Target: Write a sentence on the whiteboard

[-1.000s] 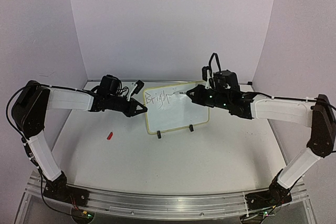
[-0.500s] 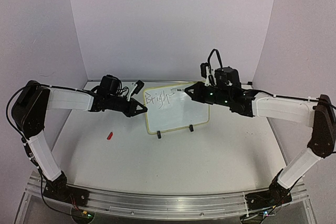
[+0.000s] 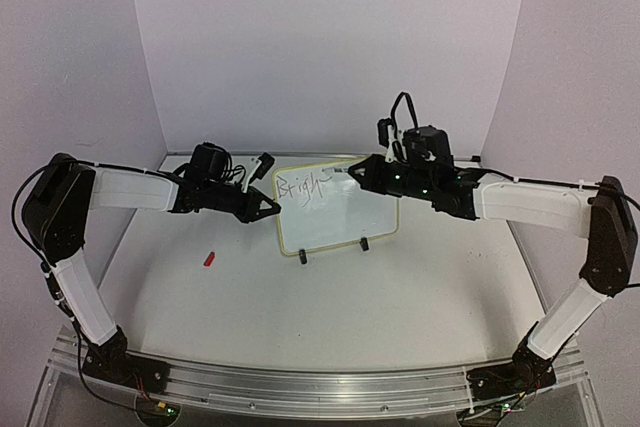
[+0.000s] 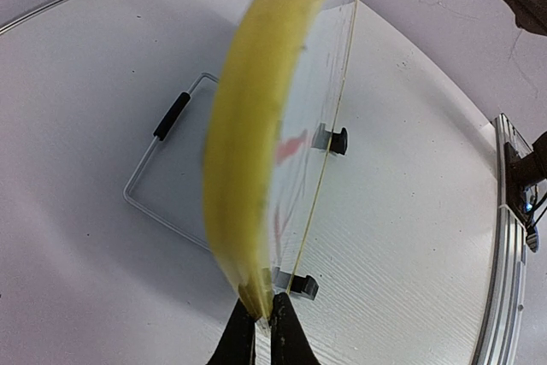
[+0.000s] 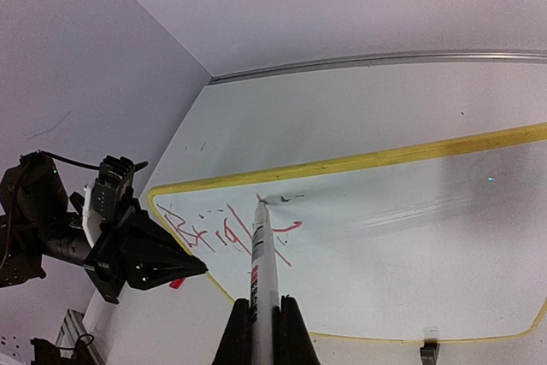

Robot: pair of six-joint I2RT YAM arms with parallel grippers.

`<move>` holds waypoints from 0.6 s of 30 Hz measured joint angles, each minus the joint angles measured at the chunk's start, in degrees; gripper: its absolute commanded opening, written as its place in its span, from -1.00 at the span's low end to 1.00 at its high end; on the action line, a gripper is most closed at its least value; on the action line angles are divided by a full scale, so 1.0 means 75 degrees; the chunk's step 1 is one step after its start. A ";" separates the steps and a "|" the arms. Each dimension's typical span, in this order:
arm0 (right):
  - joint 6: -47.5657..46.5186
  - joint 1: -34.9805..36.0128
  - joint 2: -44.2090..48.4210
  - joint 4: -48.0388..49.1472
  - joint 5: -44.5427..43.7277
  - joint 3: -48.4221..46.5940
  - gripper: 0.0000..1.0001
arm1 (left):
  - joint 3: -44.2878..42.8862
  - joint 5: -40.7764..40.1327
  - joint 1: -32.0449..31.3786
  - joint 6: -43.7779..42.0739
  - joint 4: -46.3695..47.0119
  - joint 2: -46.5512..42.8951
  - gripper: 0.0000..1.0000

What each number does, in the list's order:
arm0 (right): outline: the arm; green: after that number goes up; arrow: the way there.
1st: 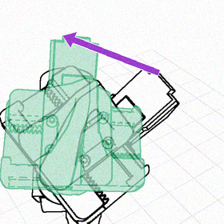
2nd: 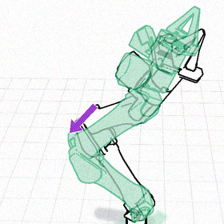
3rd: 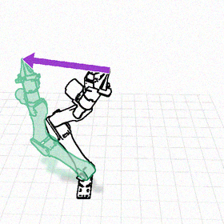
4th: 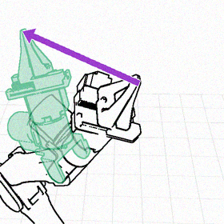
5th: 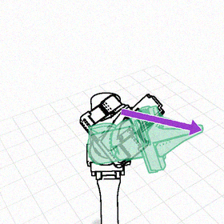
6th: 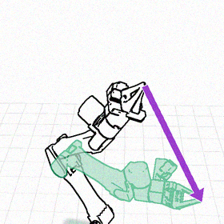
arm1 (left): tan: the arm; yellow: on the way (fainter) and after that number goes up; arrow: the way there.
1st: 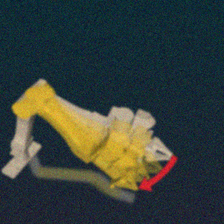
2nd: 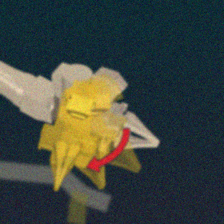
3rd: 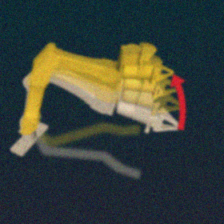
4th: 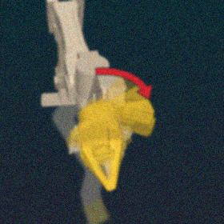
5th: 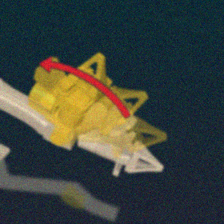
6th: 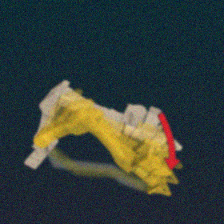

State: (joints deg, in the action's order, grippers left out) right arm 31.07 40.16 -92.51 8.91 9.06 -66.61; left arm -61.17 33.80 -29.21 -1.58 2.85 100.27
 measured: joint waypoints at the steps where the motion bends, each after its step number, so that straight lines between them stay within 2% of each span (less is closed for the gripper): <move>1: 0.0009 0.0000 0.0000 0.0004 0.0003 0.0015 -1.00 | 0.0000 0.0000 0.0000 0.0001 0.0000 0.0000 -1.00; 18: 0.0079 0.0000 0.0032 -0.0198 -0.0019 0.0443 -1.00 | 0.0000 -0.0003 0.0000 0.0003 0.0002 0.0003 -1.00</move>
State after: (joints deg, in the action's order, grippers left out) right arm 31.67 40.16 -92.27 7.42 8.92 -63.29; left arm -61.17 33.78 -29.21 -1.56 2.87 100.29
